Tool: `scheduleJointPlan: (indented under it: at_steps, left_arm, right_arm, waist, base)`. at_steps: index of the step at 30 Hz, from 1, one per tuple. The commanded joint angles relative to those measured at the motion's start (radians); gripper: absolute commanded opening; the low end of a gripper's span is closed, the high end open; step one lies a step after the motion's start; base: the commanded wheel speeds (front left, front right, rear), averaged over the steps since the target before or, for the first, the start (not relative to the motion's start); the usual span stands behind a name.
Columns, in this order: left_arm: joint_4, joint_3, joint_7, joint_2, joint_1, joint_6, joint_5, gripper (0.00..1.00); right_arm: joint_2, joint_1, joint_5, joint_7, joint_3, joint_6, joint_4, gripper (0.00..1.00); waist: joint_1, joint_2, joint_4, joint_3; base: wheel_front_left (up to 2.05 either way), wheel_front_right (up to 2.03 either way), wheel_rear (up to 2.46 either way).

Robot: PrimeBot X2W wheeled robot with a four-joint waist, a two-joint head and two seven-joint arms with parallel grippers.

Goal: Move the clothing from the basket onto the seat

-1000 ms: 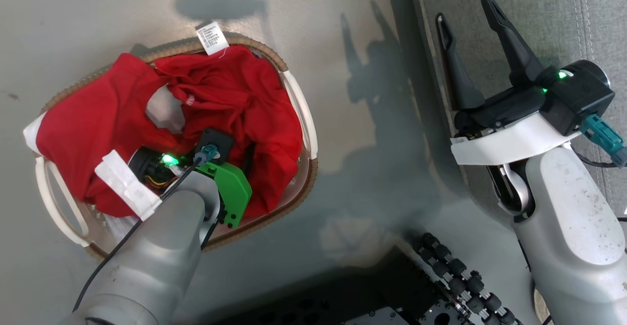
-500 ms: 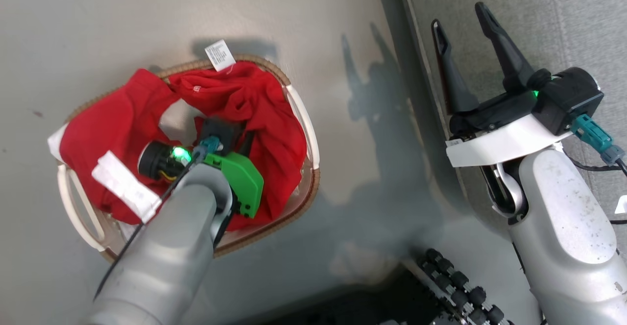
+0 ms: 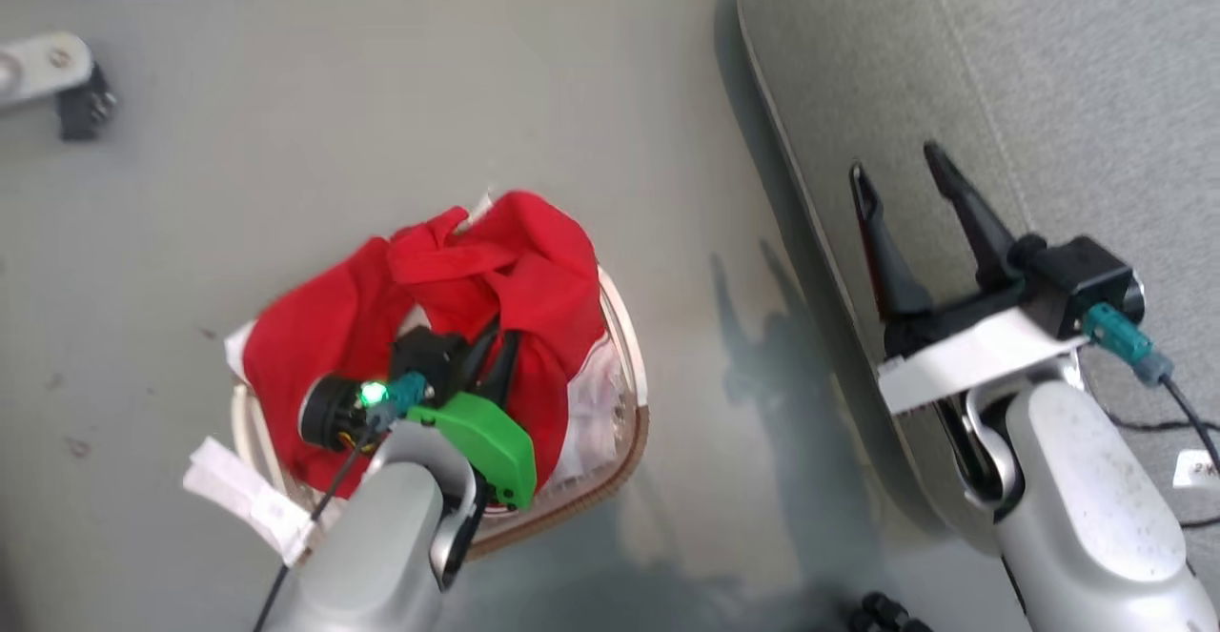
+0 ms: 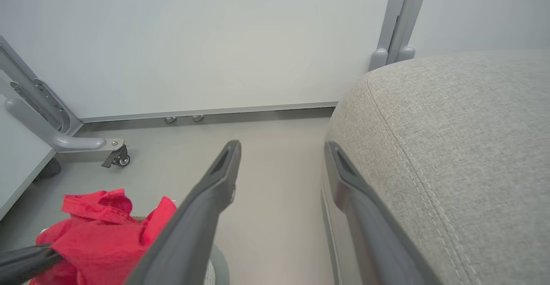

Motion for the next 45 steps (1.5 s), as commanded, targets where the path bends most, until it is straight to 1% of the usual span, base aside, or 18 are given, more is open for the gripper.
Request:
scheduleJointPlan:
  at_steps: [1, 6, 8, 12, 20, 26, 29, 32, 35, 37, 41, 45]
  left_arm:
    - [-0.028, 0.015, -0.001, -0.006, 0.039, -0.005, 0.014, 0.0]
    - [-0.161, 0.075, -0.001, -0.013, 0.128, -0.011, 0.055, 0.0]
    - [-0.218, 0.105, -0.001, -0.013, 0.161, -0.011, 0.049, 0.0]
    - [-0.339, 0.126, -0.001, -0.015, 0.204, -0.012, 0.04, 0.0]
    - [-0.52, 0.149, -0.001, -0.014, 0.217, -0.013, 0.04, 0.0]
    - [-0.602, 0.168, -0.001, -0.014, 0.18, -0.013, 0.036, 0.0]
    - [-0.621, 0.165, -0.001, -0.014, 0.17, -0.012, 0.034, 0.0]
    - [-0.635, 0.15, -0.001, -0.014, 0.161, -0.012, 0.031, 0.0]
    - [-0.643, 0.132, -0.001, -0.014, 0.157, -0.012, 0.02, 0.0]
    - [-0.646, 0.123, -0.001, -0.014, 0.159, -0.012, 0.015, 0.0]
    - [-0.642, 0.096, -0.001, -0.014, 0.163, -0.012, 0.007, 0.0]
    - [-0.641, 0.066, -0.001, -0.014, 0.159, -0.012, -0.011, 0.0]
  right_arm:
    - [-0.007, 0.031, 0.0, -0.004, -0.006, -0.001, 0.01, 1.0]
    - [-0.012, 0.104, 0.0, -0.004, -0.03, -0.001, 0.033, 1.0]
    - [-0.009, 0.131, 0.0, -0.004, -0.037, -0.001, 0.04, 1.0]
    - [0.0, 0.184, -0.002, -0.004, -0.049, -0.001, 0.05, 1.0]
    - [0.022, 0.261, -0.003, -0.004, -0.051, -0.001, 0.075, 1.0]
    - [0.027, 0.3, -0.004, -0.004, -0.029, -0.001, 0.096, 1.0]
    - [0.018, 0.308, -0.01, -0.004, 0.019, -0.001, 0.108, 1.0]
    - [0.001, 0.304, -0.006, -0.004, 0.117, -0.001, 0.103, 1.0]
    - [-0.02, 0.268, -0.001, -0.004, 0.224, -0.001, 0.079, 1.0]
    - [-0.025, 0.242, -0.002, -0.004, 0.277, -0.001, 0.065, 1.0]
    - [-0.025, 0.181, 0.001, -0.003, 0.334, -0.001, 0.057, 1.0]
    - [-0.03, 0.122, -0.005, -0.003, 0.372, -0.001, 0.096, 1.0]
  waist:
    - [0.0, 0.0, 0.074, -0.179]
    - [0.0, 0.0, 0.116, -0.288]
    - [0.0, 0.0, 0.128, -0.324]
    - [0.0, 0.0, 0.144, -0.381]
    - [0.0, 0.0, 0.158, -0.469]
    - [0.0, 0.0, 0.167, -0.503]
    - [0.0, 0.0, 0.177, -0.511]
    - [0.0, 0.0, 0.192, -0.513]
    - [0.0, 0.0, 0.209, -0.512]
    - [0.0, 0.0, 0.218, -0.51]
    - [0.0, 0.0, 0.238, -0.506]
    - [0.0, 0.0, 0.258, -0.502]
  base:
    - [0.0, 0.0, 0.0]
    - [0.0, 0.0, 0.0]
    - [0.0, 0.0, 0.0]
    - [0.0, 0.0, 0.0]
    - [0.0, 0.0, 0.0]
    - [0.0, 0.0, 0.0]
    - [0.0, 0.0, 0.0]
    - [0.0, 0.0, 0.0]
    - [0.0, 0.0, 0.0]
    - [0.0, 0.0, 0.0]
    - [0.0, 0.0, 0.0]
    - [0.0, 0.0, 0.0]
